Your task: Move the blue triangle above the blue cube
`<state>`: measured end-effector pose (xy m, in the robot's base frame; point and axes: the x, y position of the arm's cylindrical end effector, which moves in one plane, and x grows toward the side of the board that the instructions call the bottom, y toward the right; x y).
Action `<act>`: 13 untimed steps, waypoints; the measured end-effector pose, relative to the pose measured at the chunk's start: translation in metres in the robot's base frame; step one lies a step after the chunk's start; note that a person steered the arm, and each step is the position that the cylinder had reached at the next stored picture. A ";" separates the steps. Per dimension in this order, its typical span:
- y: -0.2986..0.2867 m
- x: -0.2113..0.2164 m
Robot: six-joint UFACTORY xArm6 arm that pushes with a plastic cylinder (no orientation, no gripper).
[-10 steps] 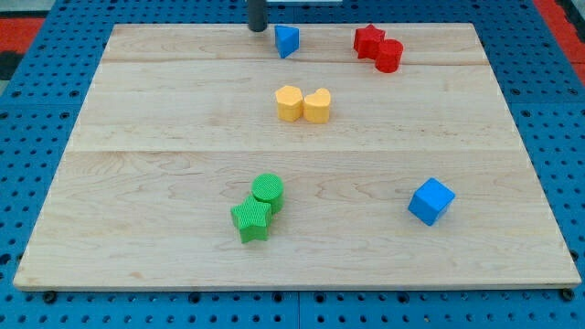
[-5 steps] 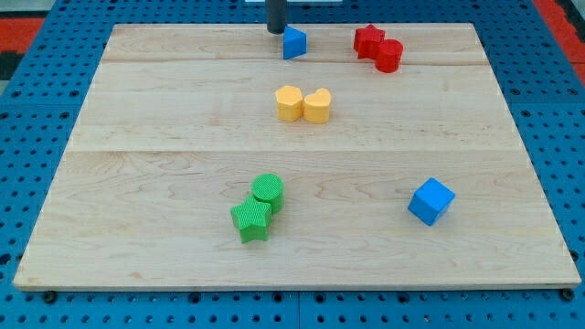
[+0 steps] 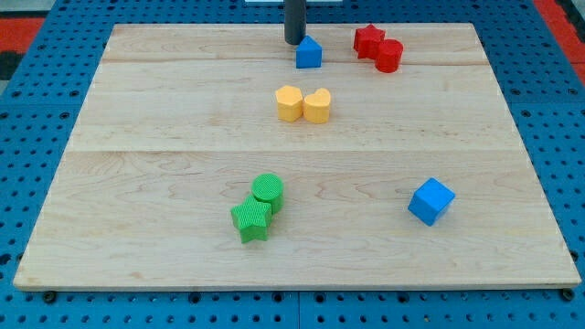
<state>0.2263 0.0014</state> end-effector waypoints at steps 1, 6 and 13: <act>0.003 0.024; 0.067 0.094; 0.164 0.215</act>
<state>0.4409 0.1649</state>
